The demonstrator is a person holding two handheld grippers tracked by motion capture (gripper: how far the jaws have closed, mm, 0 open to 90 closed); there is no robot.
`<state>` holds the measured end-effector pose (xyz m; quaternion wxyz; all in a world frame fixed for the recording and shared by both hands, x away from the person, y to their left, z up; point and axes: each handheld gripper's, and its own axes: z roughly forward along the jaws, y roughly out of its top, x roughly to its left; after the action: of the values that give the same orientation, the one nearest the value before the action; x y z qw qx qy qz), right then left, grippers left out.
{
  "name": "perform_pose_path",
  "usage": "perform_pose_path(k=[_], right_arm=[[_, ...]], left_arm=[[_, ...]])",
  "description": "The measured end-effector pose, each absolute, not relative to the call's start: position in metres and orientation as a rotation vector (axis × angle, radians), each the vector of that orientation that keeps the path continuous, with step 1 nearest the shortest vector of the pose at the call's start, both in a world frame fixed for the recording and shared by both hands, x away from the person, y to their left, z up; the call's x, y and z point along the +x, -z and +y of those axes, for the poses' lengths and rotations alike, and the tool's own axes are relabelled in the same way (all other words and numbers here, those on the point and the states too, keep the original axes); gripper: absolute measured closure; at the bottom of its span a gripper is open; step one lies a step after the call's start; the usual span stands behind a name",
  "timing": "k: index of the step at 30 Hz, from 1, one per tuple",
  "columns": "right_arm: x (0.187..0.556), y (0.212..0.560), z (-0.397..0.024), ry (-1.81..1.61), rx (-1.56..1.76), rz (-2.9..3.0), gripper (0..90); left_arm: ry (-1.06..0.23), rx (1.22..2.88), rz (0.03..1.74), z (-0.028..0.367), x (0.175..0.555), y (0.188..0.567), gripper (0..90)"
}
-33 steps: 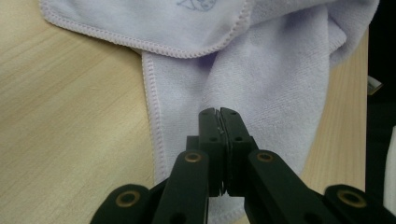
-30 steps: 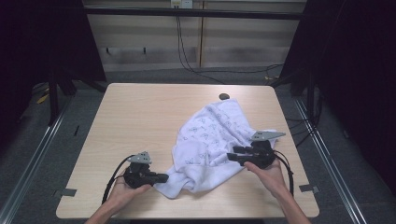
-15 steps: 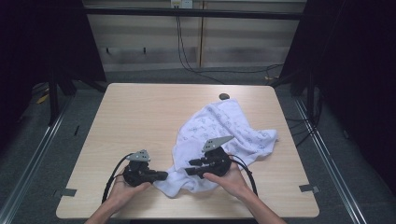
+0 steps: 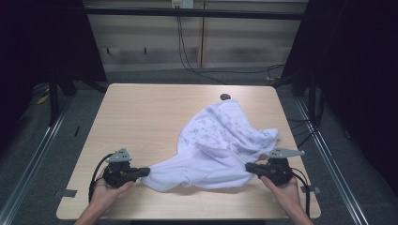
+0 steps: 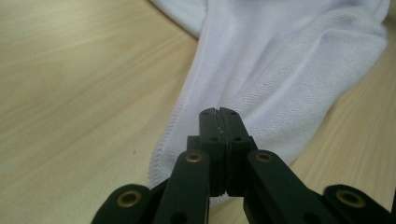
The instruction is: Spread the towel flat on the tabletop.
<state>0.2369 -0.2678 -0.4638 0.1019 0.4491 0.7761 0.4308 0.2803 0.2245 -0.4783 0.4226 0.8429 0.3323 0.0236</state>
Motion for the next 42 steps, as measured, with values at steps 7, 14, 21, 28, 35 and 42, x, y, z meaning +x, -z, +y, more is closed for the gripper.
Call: perform_pose_path(k=[7,14,21,28,35,42], right_arm=[[0.211,0.481,-0.298,-1.141,1.439,2.314,72.2],[0.251,0.466,-0.28,-1.25,1.321,2.292,56.4],[0.324,0.472,-0.247,-1.213,1.296,2.346,59.1],[0.357,0.492,-0.236,-1.193,1.348,2.367,58.3],[0.358,0.504,-0.228,-1.153,1.357,2.385,67.6],[0.352,0.496,-0.236,-1.274,1.356,2.388,87.5]], left_arm=[[-0.033,2.117,0.804,0.216,0.284,0.481,89.2],[0.019,2.067,0.784,0.219,0.286,0.481,87.0],[0.043,2.001,0.819,0.229,0.289,0.481,75.8],[0.041,2.004,0.903,0.239,0.295,0.487,65.9],[0.044,2.054,0.92,0.24,0.294,0.494,58.9],[0.033,2.14,0.856,0.227,0.288,0.498,54.5]])
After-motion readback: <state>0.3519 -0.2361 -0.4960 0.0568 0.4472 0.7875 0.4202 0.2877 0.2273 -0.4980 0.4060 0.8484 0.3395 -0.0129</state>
